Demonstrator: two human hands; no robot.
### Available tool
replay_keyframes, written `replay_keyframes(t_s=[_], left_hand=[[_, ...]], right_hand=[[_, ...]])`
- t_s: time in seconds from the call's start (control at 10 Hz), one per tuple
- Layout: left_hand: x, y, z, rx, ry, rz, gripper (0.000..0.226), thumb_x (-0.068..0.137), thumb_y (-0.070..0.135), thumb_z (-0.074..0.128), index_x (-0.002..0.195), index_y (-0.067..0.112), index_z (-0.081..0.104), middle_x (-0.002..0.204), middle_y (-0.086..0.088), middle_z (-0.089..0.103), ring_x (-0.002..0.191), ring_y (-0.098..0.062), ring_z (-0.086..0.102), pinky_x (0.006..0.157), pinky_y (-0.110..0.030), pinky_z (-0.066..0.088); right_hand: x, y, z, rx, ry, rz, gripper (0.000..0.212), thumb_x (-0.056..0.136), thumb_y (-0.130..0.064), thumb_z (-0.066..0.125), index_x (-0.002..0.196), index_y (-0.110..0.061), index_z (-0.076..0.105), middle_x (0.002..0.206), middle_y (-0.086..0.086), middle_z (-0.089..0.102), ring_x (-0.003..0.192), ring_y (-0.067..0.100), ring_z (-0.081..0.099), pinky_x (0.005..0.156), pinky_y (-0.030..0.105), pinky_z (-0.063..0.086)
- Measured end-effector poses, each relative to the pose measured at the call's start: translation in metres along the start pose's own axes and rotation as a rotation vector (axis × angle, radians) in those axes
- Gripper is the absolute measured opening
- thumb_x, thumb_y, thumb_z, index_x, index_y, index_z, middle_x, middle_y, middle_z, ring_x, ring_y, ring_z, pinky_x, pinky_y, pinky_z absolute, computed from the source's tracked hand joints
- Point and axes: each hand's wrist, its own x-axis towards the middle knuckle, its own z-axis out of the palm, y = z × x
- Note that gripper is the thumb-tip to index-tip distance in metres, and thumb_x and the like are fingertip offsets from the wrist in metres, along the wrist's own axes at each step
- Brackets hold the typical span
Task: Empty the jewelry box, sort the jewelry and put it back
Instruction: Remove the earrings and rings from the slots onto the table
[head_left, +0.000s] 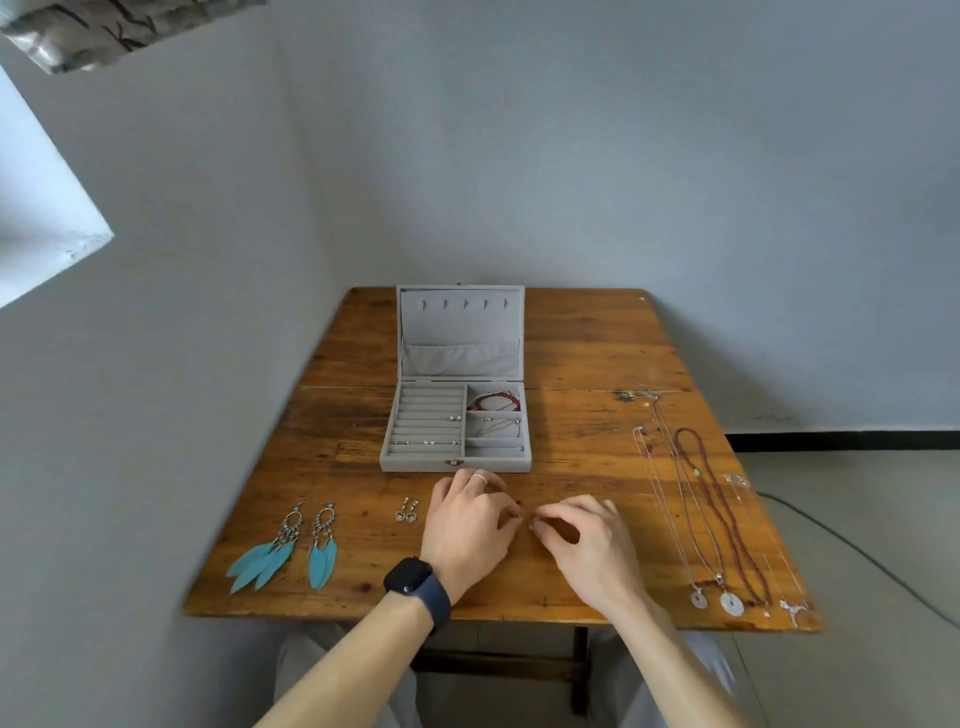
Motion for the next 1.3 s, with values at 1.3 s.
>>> replay_keyframes(t_s=[1.3], left_hand=[[0.001, -0.003, -0.002, 0.049, -0.056, 0.031, 0.024, 0.095, 0.042, 0.057, 0.116, 0.04, 0.07, 0.128, 0.014, 0.056, 0.127, -0.012, 0.041, 0.111, -0.034, 0.025]], right_hand=[[-0.008, 0.005, 0.005, -0.024, 0.104, -0.044, 0.023, 0.089, -0.042, 0.071, 0.11, -0.033, 0.075, 0.105, -0.016, 0.061, 0.095, 0.008, 0.049, 0.081, 0.027, 0.042]])
